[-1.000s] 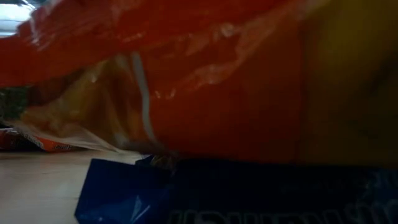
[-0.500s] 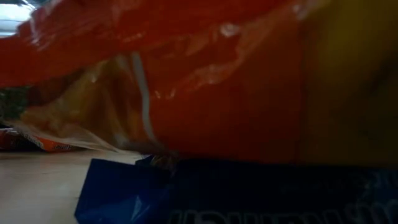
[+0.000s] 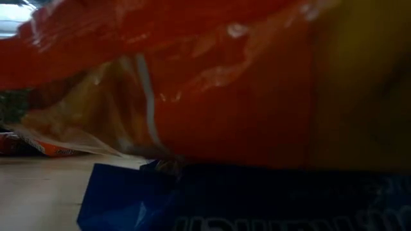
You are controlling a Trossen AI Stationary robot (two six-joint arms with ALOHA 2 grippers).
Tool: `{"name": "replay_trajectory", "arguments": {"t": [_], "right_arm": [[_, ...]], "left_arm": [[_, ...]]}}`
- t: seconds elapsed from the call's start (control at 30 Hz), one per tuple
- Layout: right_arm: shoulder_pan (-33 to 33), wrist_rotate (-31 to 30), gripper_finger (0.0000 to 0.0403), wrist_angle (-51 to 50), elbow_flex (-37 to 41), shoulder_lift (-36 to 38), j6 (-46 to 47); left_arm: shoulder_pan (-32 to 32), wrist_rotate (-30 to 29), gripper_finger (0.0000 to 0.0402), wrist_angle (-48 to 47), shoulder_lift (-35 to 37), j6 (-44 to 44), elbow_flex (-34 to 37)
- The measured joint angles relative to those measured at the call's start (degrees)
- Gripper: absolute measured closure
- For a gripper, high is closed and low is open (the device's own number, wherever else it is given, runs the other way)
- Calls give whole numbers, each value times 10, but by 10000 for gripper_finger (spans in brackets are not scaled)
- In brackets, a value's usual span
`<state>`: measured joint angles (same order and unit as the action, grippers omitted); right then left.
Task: Sort Maruchan noodles
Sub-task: Put the top left orange noodle into the transparent bin
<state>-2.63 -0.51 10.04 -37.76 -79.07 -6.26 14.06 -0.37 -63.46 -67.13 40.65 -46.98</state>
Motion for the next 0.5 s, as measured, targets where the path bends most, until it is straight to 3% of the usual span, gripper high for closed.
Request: {"name": "replay_trajectory", "arguments": {"t": [0.5], "right_arm": [[0, 0, 237, -2, 0, 0, -7]], "left_arm": [[12, 39, 252, 88, 0, 27, 82]]}}
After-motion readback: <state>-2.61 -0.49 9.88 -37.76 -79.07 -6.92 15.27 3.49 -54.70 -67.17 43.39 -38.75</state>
